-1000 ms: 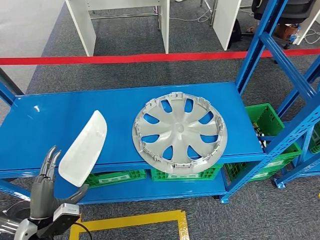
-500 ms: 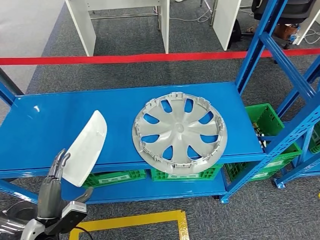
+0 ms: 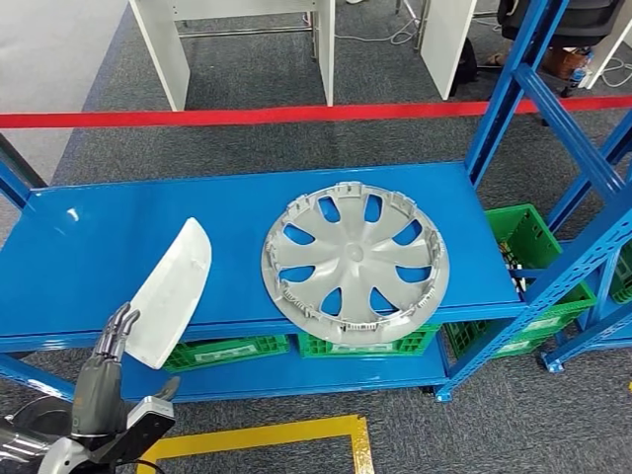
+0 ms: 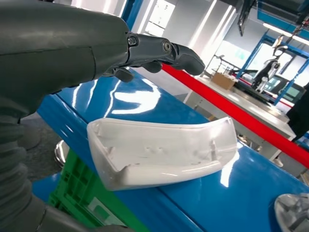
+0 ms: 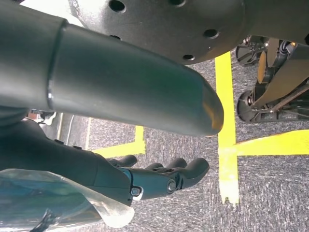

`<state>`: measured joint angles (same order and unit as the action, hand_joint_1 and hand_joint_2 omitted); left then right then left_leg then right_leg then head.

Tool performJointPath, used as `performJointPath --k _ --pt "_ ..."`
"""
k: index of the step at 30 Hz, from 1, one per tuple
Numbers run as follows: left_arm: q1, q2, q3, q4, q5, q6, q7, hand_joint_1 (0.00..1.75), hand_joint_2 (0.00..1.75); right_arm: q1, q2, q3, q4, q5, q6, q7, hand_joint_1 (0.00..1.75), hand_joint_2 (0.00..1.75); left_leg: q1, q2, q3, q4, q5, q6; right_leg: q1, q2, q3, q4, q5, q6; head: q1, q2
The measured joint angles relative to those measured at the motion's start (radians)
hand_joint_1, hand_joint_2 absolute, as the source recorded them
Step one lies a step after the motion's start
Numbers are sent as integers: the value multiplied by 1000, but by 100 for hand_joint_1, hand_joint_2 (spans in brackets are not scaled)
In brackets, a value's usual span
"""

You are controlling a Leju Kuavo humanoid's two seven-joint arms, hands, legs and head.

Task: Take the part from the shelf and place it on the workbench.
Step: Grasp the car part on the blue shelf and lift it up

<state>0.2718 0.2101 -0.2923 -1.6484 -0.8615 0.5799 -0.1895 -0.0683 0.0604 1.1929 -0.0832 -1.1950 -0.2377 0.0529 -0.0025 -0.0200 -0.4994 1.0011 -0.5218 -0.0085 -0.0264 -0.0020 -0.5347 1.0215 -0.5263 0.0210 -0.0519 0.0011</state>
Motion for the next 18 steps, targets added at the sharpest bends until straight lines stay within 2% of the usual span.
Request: performJointPath --k 11,18 --pt "-5 -2 0 28 -7 -3 4 0 175 0 -5 6 0 -6 10 -4 0 0 0 0 0 0 0 0 0 0 0 0 0 0 0 0" --pt "-61 -29 -7 94 -21 -16 3 0 175 0 -15 16 0 -14 15 -10 0 0 0 0 0 0 0 0 0 0 0 0 0 0 0 0"
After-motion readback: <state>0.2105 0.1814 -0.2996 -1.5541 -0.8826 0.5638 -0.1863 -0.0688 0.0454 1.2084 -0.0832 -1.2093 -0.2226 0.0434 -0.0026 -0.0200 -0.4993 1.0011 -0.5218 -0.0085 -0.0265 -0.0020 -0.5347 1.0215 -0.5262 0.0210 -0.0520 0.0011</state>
